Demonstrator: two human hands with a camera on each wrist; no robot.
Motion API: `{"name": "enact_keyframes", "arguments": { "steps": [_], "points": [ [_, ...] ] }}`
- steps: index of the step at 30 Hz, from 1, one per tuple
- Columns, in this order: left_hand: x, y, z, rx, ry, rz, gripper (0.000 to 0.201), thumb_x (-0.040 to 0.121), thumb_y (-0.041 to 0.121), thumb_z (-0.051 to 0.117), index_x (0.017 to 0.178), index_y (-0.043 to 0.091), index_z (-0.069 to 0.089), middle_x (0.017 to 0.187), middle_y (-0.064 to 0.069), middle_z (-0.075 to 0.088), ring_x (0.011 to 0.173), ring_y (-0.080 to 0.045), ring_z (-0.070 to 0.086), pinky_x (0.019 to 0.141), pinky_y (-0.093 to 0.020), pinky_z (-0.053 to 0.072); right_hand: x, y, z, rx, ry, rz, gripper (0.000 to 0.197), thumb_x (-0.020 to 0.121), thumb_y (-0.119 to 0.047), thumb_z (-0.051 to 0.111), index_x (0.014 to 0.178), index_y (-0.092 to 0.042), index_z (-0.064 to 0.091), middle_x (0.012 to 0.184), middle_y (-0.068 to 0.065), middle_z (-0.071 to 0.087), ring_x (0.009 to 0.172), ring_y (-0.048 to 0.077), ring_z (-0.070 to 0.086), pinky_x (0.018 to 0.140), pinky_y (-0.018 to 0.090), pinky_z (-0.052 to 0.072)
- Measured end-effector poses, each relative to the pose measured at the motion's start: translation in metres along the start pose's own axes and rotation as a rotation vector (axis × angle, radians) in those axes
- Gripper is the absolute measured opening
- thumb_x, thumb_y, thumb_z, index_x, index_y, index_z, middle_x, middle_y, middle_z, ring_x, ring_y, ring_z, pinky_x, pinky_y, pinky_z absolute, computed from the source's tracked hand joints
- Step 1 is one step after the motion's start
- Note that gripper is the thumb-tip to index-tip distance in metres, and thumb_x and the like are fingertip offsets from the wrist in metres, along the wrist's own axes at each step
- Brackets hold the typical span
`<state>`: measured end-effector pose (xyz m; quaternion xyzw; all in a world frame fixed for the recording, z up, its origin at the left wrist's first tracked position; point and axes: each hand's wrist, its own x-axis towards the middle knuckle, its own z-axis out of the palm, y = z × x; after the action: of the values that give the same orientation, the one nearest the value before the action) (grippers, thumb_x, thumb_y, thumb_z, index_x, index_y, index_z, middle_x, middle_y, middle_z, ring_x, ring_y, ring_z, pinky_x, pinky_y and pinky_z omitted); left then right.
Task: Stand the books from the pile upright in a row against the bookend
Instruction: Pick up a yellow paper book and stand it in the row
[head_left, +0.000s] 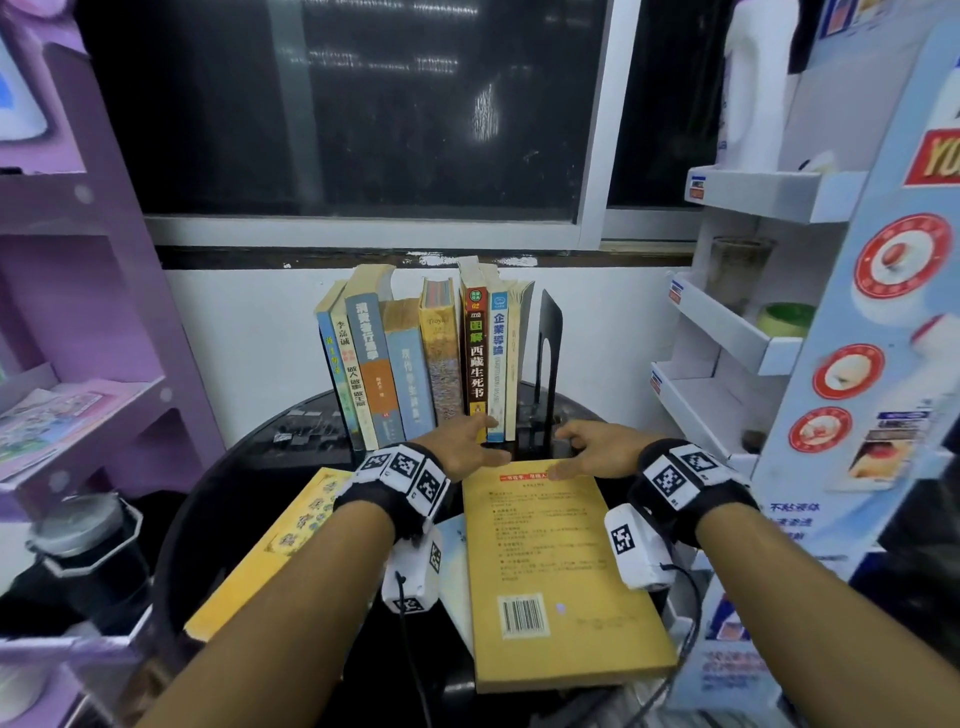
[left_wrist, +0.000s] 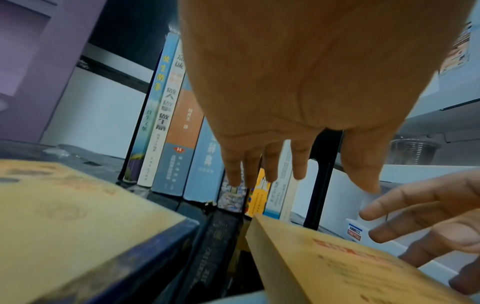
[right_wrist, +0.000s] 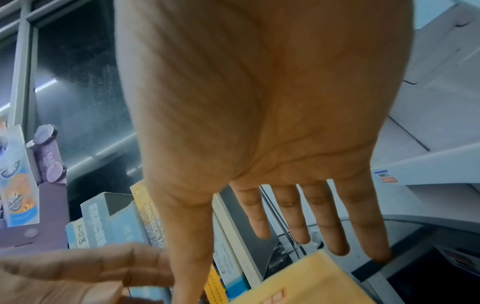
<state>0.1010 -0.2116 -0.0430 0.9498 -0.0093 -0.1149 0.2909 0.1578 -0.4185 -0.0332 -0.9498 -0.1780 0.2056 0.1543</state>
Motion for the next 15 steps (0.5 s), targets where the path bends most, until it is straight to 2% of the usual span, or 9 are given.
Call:
{"name": "enact_keyframes", "arguments": {
  "steps": [4,7,10,15],
  "points": [
    [0.004,-0.008,0.015,-0.021,-0.183,-0.131,0.07,0.088,0.049,0.06,0.145,0.02,0.032,0.149,-0.003,0.037,0.135,-0.024,0.037,0.112,-0.037,0.03,0.0,0.007,0.01,0.036,-0.055,0.055,0.085,0.075,-0.053,0.075,0.145,-0.026,0.035,0.143,0.0,0.048,0.125,0.021,0.05,0.109,0.04,0.039],
    [0.006,-0.012,0.022,-0.039,-0.164,-0.152,0.074,0.08,0.047,0.071,0.141,0.023,0.035,0.142,-0.002,0.045,0.128,-0.022,0.044,0.11,-0.038,0.034,0.001,0.009,0.013,0.05,-0.061,0.061,0.086,0.072,-0.046,0.08,0.143,-0.026,0.036,0.135,0.0,0.053,0.119,0.02,0.054,0.105,0.04,0.044],
    [0.007,-0.012,0.023,0.021,-0.142,-0.148,0.082,0.075,0.045,0.077,0.141,0.024,0.033,0.139,-0.002,0.047,0.125,-0.023,0.047,0.108,-0.042,0.038,0.001,0.007,0.015,0.019,-0.046,0.048,0.089,0.071,-0.04,0.083,0.144,-0.022,0.036,0.135,0.0,0.053,0.12,0.02,0.053,0.104,0.036,0.043],
    [0.006,-0.012,0.026,0.091,-0.058,-0.1,0.088,0.073,0.043,0.079,0.143,0.018,0.033,0.139,-0.003,0.047,0.125,-0.022,0.048,0.105,-0.036,0.04,0.004,0.005,0.016,-0.021,-0.005,0.023,0.087,0.069,-0.039,0.085,0.14,-0.017,0.041,0.135,0.001,0.053,0.12,0.02,0.053,0.103,0.037,0.043]
  ]
}}
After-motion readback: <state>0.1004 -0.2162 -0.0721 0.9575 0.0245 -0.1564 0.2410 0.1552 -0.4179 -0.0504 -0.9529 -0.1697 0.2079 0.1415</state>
